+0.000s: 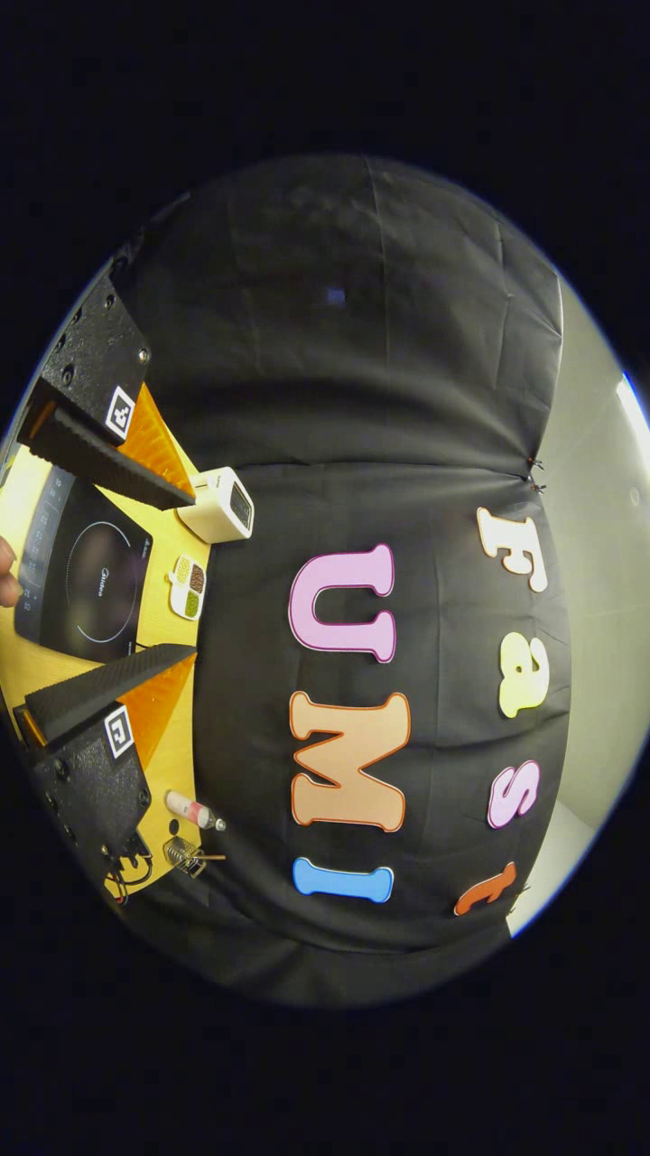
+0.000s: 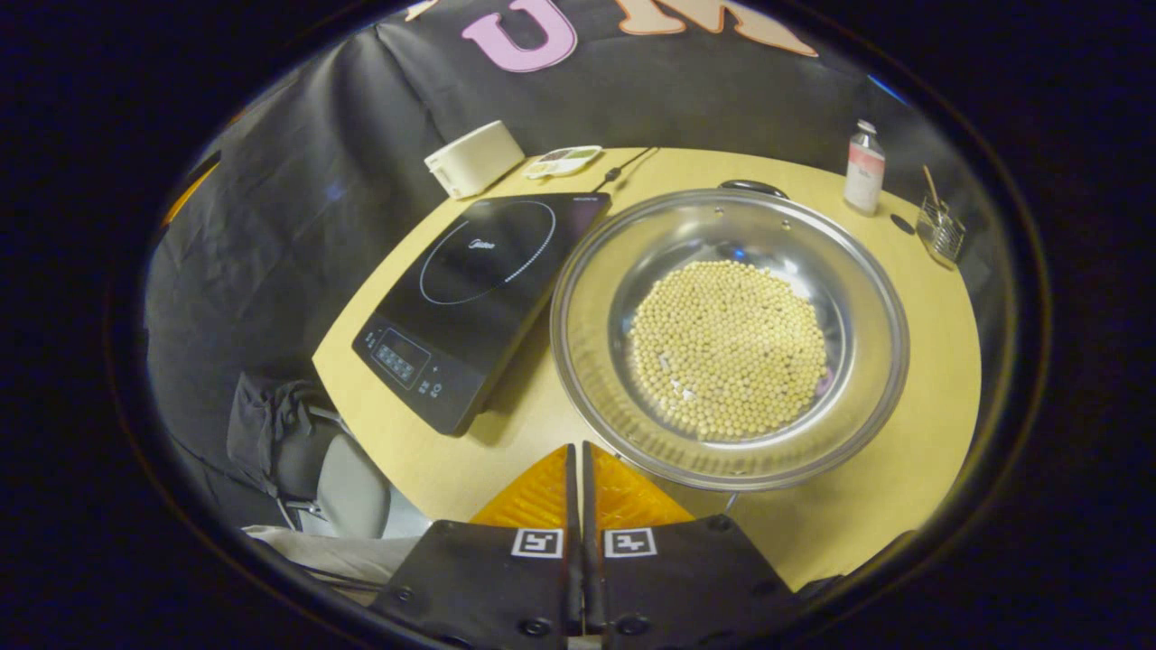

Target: First push the handle of the pot to place it horizontally, then grasp the pot with both hands and set it on the induction cooktop.

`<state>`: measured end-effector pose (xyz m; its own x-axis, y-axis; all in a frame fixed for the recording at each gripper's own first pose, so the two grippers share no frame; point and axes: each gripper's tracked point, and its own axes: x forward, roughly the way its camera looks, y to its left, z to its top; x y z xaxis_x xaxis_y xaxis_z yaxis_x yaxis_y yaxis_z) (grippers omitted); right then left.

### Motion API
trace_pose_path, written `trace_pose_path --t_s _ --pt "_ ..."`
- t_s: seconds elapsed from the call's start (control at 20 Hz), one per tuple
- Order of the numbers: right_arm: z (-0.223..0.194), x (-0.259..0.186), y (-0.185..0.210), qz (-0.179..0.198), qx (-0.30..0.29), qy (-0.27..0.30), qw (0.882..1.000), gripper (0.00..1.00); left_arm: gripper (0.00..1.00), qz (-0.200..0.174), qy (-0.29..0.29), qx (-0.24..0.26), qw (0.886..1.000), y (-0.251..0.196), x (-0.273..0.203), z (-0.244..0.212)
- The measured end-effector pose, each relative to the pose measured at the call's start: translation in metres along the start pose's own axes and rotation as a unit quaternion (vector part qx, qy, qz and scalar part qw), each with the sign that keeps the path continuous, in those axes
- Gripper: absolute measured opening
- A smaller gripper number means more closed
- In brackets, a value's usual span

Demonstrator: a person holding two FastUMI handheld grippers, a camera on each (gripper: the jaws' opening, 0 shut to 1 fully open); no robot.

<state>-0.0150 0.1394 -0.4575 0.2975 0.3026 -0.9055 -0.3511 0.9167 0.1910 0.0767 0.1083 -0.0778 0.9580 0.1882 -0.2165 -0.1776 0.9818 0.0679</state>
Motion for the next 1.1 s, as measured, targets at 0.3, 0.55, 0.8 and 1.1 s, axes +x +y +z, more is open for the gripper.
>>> trace_pose_path --t_s 0.3,0.55,0.8,1.1 --pt "-0.006 0.002 -0.008 -0.027 0.03 0.028 0.999 0.03 0.92 -0.009 0.008 -0.011 1.0 0.018 0.008 -0.009" --pt "-0.013 -0.008 -0.038 -0.072 0.056 0.03 0.995 0.0 0.91 -0.031 -0.006 -0.002 0.999 0.031 0.017 -0.009" --pt "-0.02 -0.021 -0.079 -0.132 0.086 0.031 0.987 0.02 0.87 -0.061 -0.002 -0.018 0.998 0.029 0.029 -0.015" --pt "-0.021 -0.036 -0.116 -0.186 0.114 0.027 0.975 0.03 0.86 -0.083 -0.025 -0.007 0.996 0.038 0.037 -0.005"
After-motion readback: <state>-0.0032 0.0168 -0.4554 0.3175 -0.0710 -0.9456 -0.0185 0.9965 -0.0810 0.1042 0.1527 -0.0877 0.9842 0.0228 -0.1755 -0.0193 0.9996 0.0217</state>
